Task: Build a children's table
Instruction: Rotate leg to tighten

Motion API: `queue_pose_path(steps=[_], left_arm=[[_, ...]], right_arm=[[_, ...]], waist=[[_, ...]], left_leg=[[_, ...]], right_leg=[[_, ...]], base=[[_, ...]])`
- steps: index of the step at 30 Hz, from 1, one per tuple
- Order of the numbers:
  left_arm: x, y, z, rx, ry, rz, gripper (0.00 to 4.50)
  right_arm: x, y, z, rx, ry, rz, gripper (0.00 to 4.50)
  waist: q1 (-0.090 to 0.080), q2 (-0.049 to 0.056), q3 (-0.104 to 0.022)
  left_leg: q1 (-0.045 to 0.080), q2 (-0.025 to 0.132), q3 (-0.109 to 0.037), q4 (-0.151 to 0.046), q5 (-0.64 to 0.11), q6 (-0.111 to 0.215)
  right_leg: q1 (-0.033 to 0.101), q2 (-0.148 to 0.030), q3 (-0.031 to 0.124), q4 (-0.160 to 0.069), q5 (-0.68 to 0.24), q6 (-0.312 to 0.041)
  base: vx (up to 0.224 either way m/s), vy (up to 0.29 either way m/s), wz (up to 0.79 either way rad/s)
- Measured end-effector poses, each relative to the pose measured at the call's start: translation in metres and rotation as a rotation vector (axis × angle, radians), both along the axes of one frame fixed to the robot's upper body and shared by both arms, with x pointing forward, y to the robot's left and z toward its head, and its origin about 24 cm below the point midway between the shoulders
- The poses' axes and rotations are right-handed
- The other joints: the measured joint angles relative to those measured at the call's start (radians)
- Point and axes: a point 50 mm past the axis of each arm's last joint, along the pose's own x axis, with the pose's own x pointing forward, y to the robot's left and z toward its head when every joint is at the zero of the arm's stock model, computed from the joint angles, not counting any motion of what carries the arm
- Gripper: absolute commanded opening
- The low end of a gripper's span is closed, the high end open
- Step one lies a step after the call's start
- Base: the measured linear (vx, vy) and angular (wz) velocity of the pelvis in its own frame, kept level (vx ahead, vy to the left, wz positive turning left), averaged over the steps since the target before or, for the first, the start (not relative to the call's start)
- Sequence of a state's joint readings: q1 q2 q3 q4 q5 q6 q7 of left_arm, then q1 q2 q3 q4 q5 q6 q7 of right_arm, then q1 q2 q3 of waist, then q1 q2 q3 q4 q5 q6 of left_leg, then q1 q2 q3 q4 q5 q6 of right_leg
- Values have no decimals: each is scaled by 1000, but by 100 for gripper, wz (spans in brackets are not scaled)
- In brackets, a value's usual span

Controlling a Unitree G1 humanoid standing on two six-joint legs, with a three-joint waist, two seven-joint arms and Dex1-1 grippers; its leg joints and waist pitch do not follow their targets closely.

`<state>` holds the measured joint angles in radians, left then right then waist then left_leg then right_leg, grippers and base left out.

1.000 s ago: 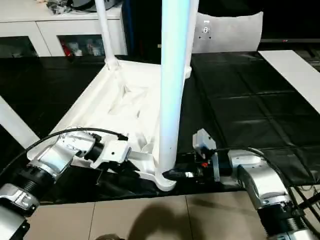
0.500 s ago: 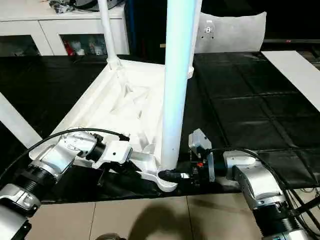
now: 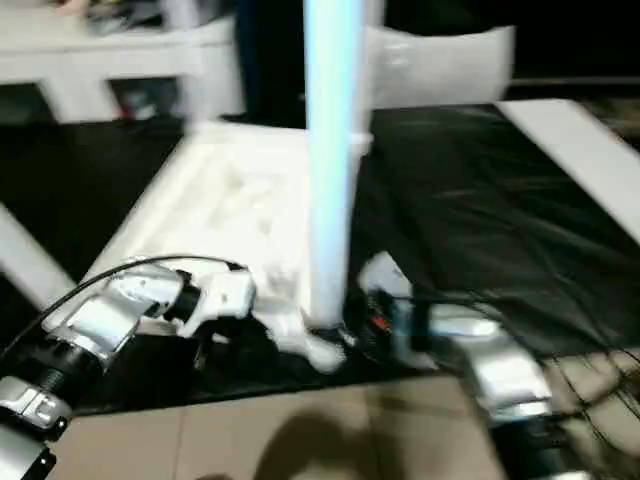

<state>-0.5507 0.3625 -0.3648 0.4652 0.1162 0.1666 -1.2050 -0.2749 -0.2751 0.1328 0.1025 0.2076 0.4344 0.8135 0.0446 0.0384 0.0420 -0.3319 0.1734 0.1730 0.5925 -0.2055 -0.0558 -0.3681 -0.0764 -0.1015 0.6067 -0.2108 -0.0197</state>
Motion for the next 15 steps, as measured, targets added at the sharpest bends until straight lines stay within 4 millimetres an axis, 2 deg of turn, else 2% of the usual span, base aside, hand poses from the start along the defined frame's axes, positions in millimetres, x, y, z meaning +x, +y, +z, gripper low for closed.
queue_pose_path(steps=[2, 5, 6, 7, 8, 10, 12, 13, 15], left_arm=[[4, -12, -2, -28, -12, 97, 0], [9, -28, -2, -54, -40, 210, 0], [10, -31, -2, -58, -43, 226, 0], [11, -35, -2, -68, -50, 260, 0], [12, -37, -1, -72, -57, 276, 0], [12, -41, 2, -80, -64, 265, 0], [11, -47, 4, -89, -71, 241, 0], [10, -47, 4, -90, -77, 233, 0], [10, -47, 5, -88, -84, 214, 0]], right_arm=[[12, 3, 1, -16, -8, -152, 203], [27, 7, 1, -17, -18, -323, 203], [29, 7, 1, -16, -21, -343, 203], [32, 8, 1, -18, -33, -378, 256], [34, 9, 3, -25, -41, -391, 269], [35, 9, 3, -25, -47, -401, 272], [37, 7, 5, -30, -54, -417, 288], [36, 5, 5, -29, -62, -411, 313], [33, 0, 4, -21, -77, -368, 314]], waist=[[-22, 0, 1], [-45, 0, 2], [-45, 0, 1], [-45, 0, 1], [-44, 0, 1], [-37, -1, 1], [-17, 0, 1], [-10, 1, 0], [-2, 1, 1]], left_leg=[[-1, 0, -5, 0, 0, 0], [-8, 0, -8, -1, 0, 0], [-8, 0, -8, -2, 0, 0], [-10, -1, -7, -2, -1, 1], [-12, -2, -6, -2, -2, 3], [-18, -2, -5, -2, -2, 4], [-20, -2, -4, -4, -2, 5], [-22, -1, -4, -5, -1, 6], [-25, -1, -4, -7, 1, 10]], right_leg=[[0, 0, -6, -10, 0, 0], [-1, 0, -10, -21, 0, 0], [0, 0, -10, -23, 0, -1], [-1, 0, -8, -23, 3, -3], [-2, 0, -7, -24, 10, -5], [-8, 0, -5, -27, 25, -6], [-15, 1, -4, -26, 32, -8], [-16, 1, -4, -25, 31, -8], [-17, 2, -4, -24, 29, -9]], base=[[0, 0, 0], [0, 0, 0], [0, 0, 0], [0, 0, 0], [0, 0, 0], [0, 0, 0], [26, -11, 1], [0, 0, 0], [0, 0, 0]])
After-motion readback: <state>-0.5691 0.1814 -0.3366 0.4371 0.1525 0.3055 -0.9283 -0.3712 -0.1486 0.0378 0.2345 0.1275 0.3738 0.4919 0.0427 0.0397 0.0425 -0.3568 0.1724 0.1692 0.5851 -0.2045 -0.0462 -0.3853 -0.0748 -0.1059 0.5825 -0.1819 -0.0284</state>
